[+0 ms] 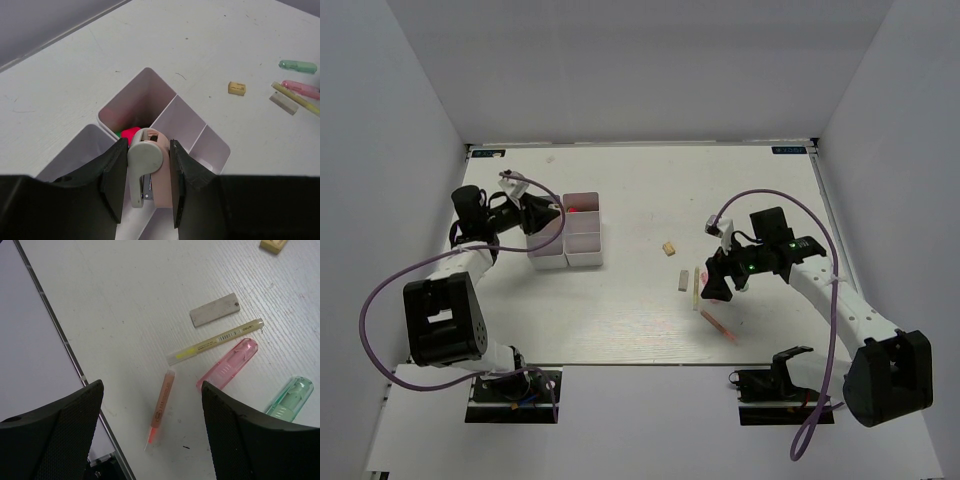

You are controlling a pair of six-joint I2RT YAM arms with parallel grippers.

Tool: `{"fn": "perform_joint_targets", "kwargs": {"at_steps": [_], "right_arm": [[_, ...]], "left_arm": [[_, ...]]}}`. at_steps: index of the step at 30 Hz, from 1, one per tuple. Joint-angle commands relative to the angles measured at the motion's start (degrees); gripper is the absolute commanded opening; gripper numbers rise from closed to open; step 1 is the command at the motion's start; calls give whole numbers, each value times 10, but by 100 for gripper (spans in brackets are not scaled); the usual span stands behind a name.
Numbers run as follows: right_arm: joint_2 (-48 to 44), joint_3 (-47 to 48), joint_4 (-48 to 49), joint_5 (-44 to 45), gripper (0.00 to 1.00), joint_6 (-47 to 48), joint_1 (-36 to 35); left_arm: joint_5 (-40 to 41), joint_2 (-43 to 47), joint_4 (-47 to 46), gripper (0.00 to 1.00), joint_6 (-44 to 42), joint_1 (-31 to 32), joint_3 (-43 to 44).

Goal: Sort the stationery into containers
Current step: Place the stapler in the storage box.

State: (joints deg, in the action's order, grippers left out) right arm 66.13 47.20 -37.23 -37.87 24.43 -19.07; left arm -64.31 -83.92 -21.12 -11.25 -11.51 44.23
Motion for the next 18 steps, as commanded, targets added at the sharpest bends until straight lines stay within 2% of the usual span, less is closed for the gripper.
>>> {"fn": "perform_joint_targets", "kwargs": {"at_steps": [1, 18], "right_arm": [[4, 11, -5, -17, 81, 8, 4], [11, 13, -9, -27, 81, 15, 11]], "left_arm": [[-32, 3, -1, 0, -47, 0, 10], [-27, -12, 13, 0, -156, -2, -23]]}}
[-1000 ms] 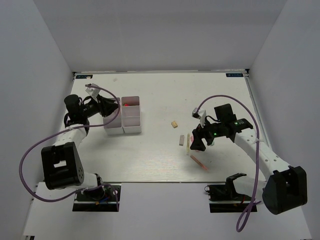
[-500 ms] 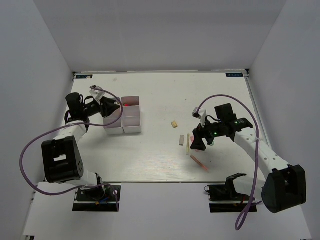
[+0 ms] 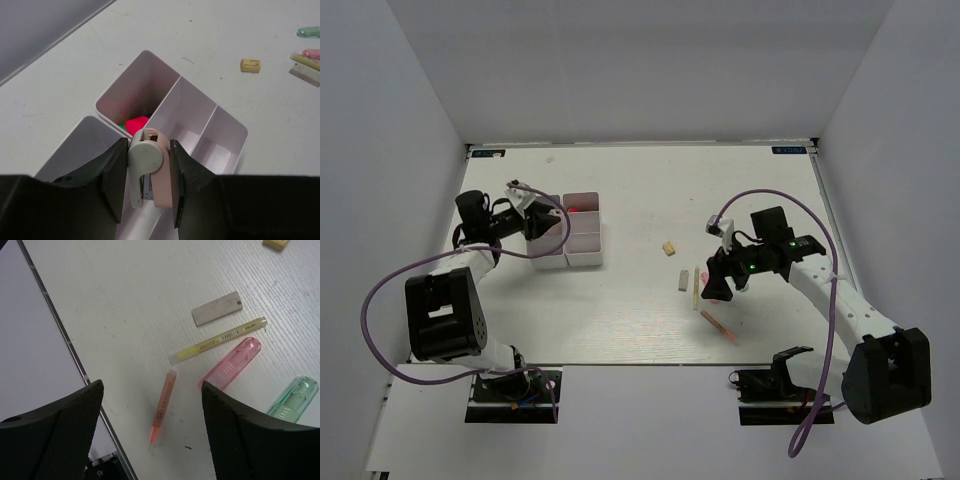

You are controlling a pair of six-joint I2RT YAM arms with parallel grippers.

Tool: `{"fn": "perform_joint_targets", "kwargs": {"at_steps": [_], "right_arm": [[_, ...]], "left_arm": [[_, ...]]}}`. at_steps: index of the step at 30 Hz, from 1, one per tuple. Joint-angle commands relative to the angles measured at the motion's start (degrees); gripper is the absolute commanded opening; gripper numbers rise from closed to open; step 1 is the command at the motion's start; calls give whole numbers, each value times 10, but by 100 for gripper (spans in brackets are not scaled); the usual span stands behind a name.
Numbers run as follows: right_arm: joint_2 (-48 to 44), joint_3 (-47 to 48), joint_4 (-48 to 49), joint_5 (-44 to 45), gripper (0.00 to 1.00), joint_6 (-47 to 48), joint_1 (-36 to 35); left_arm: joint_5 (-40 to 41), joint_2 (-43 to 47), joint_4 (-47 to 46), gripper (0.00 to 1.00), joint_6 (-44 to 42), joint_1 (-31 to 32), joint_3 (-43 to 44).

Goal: Sort the stationery into containers
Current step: Place the stapler in the storage box.

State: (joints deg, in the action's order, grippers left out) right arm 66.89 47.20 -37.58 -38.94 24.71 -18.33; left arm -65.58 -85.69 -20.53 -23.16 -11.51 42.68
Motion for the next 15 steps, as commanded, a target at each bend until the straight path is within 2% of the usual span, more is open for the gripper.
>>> {"fn": "perform_joint_targets", "kwargs": {"at_steps": [1, 15], "right_arm": [[3, 14, -7, -18, 81, 11, 3], [9, 16, -14, -30, 81, 17, 12]], "left_arm": [[-7, 4, 7, 0, -43, 0, -8], [35, -7, 32, 0, -80, 3, 0]]}}
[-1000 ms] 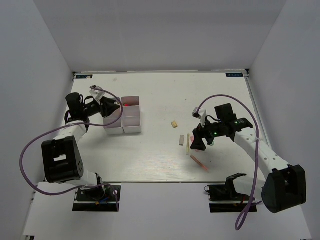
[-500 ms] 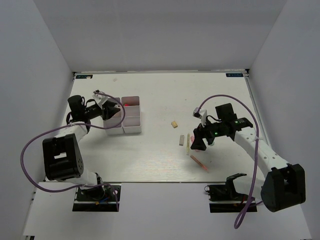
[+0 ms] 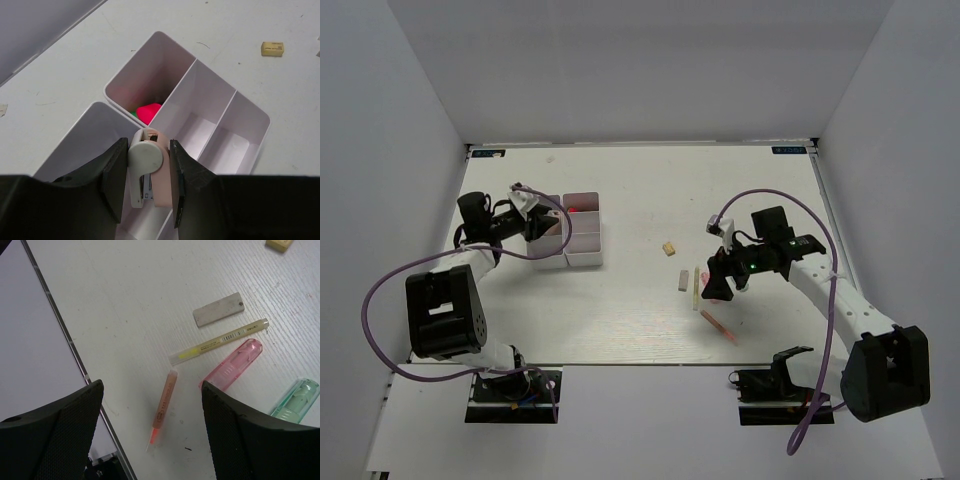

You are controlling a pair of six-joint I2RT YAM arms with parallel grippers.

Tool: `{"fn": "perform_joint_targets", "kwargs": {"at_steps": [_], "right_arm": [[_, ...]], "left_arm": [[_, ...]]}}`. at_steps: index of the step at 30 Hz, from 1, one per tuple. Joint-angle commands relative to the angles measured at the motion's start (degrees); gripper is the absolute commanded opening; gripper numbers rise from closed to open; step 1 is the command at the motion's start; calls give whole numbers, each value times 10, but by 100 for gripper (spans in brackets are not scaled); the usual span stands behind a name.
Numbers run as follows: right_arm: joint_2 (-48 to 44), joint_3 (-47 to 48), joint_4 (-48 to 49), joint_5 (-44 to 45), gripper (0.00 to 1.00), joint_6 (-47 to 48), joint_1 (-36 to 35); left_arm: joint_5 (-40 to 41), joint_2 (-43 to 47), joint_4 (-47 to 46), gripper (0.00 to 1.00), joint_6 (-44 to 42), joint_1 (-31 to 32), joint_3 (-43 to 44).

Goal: Sort the stationery into containers
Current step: Place the stapler in the storage box, then pick up the stationery from the center of the board.

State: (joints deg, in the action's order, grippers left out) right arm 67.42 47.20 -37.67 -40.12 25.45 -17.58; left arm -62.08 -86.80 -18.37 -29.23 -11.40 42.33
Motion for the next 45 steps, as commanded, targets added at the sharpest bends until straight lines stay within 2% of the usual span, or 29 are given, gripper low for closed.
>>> {"fn": "perform_joint_targets", "kwargs": {"at_steps": [1, 3, 4, 5, 7, 8, 9, 10, 11, 15, 18, 19, 20, 21, 23, 25, 27, 28, 29, 30, 31, 32, 34, 35, 37, 38, 40, 41, 45], "right_arm": [[1, 17, -17, -19, 81, 11, 5], [1, 17, -14, -22, 81, 11, 6], [1, 16, -14, -22, 81, 11, 6], [2, 17, -14, -23, 81, 11, 7], [1, 18, -16, -26, 81, 11, 8], [1, 18, -16, -27, 81, 12, 6], [2, 18, -18, -28, 81, 14, 7], [2, 19, -19, -29, 81, 12, 9], [0, 19, -20, -30, 81, 14, 9], [-5, 18, -21, -32, 81, 14, 11], [-4, 19, -21, -34, 81, 14, 11], [-5, 19, -21, -32, 83, 14, 10], [-5, 19, -19, -26, 84, 7, 11], [-4, 20, -12, -12, 90, -5, 11], [0, 19, 11, 24, 90, -33, 11], [6, 20, 29, 74, 90, -65, 12], [17, 24, 37, 117, 90, -89, 11], [23, 26, 35, 123, 85, -92, 7], [27, 26, 37, 122, 68, -92, 12], [30, 27, 38, 124, 44, -102, 11], [41, 28, 39, 128, 13, -109, 11], [46, 28, 50, 143, 0, -119, 12], [59, 25, 54, 155, 1, -115, 11], [60, 21, 63, 196, 20, -115, 12], [68, 25, 66, 227, 37, -100, 12], [72, 25, 66, 284, 58, -99, 12], [74, 23, 81, 326, 60, -85, 11], [84, 21, 85, 379, 60, -84, 10], [124, 34, 97, 437, 60, -68, 6]], "left_arm": [[1, 3, 14, 0, -21, 2, 2], [5, 5, 23, 2, -28, 4, 0], [6, 6, 22, 7, -26, 6, -4], [12, 7, 22, 26, -21, 5, -5], [18, 13, 17, 30, -16, 6, -9], [20, 15, 4, 35, 1, 7, -10], [21, 20, -2, 48, 16, 5, -9], [22, 23, 1, 66, 23, 6, -6], [29, 29, 7, 100, 27, 6, -1], [34, 53, 12, 100, 51, 6, 10], [72, 80, 11, 100, 121, 15, 15], [83, 110, 13, 100, 198, 14, 14], [107, 123, 22, 100, 222, 19, 13], [115, 153, 49, 100, 240, 27, 6], [147, 214, 119, 100, 277, 69, -5], [172, 307, 275, 100, 288, 87, -9], [163, 367, 317, 100, 282, 111, -29], [153, 386, 366, 100, 256, 128, -70], [192, 447, 363, 100, 260, 152, -90], [235, 467, 354, 100, 268, 167, -131], [245, 482, 330, 100, 316, 171, -164], [266, 527, 324, 100, 325, 170, -175], [281, 563, 325, 100, 348, 181, -204], [327, 580, 333, 100, 353, 189, -203], [344, 595, 338, 100, 363, 203, -204], [340, 596, 340, 100, 358, 203, -205], [347, 589, 346, 100, 355, 203, -201], [354, 586, 371, 100, 354, 203, -187], [419, 570, 418, 100, 339, 203, -159]]}}
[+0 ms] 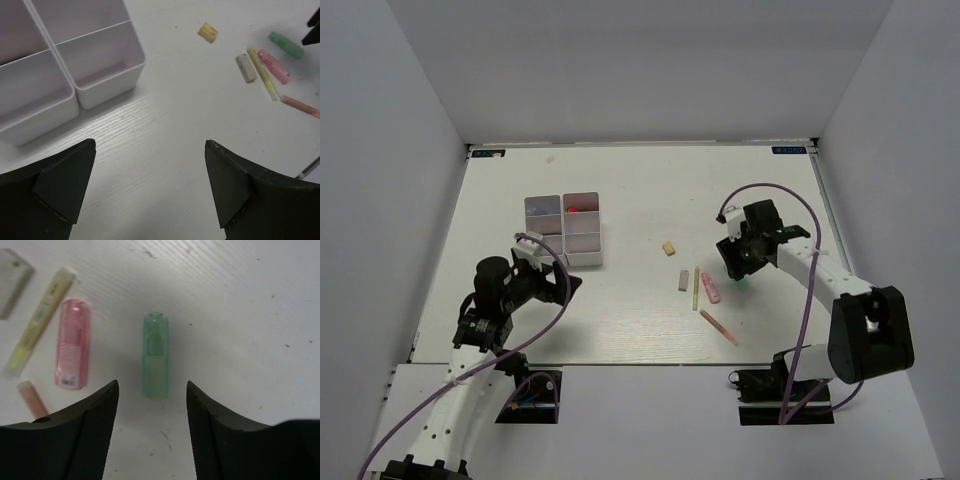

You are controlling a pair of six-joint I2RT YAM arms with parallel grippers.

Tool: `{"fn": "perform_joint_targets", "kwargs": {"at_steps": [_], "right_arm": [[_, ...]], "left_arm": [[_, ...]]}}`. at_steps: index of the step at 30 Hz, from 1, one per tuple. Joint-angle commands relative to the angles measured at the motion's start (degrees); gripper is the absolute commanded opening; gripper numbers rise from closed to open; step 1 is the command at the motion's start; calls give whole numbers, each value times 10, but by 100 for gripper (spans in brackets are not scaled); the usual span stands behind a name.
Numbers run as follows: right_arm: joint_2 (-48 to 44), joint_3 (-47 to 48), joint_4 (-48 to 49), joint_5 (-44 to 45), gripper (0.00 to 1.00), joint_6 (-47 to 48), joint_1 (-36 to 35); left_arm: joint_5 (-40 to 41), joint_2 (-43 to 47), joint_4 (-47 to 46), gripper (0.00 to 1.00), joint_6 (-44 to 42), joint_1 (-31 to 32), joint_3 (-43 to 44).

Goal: Sort the stationery into containers
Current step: Pick up the stationery from the center of the board.

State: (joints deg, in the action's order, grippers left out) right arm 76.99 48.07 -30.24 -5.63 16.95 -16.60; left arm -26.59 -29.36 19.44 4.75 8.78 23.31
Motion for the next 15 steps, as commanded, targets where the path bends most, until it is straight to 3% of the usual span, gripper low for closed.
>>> {"fn": "perform_joint_targets", "kwargs": {"at_steps": [1, 6, 15], "right_arm": [[44, 42, 20, 103, 60, 18, -11], [105, 64, 23, 139, 61, 23, -25], [184, 130, -21, 85, 58, 29, -29]], "left_arm": [[66, -3, 44, 100, -3, 2, 31], [80, 18, 35, 100, -1, 1, 22], [85, 19, 39, 100, -1, 1, 24]]}}
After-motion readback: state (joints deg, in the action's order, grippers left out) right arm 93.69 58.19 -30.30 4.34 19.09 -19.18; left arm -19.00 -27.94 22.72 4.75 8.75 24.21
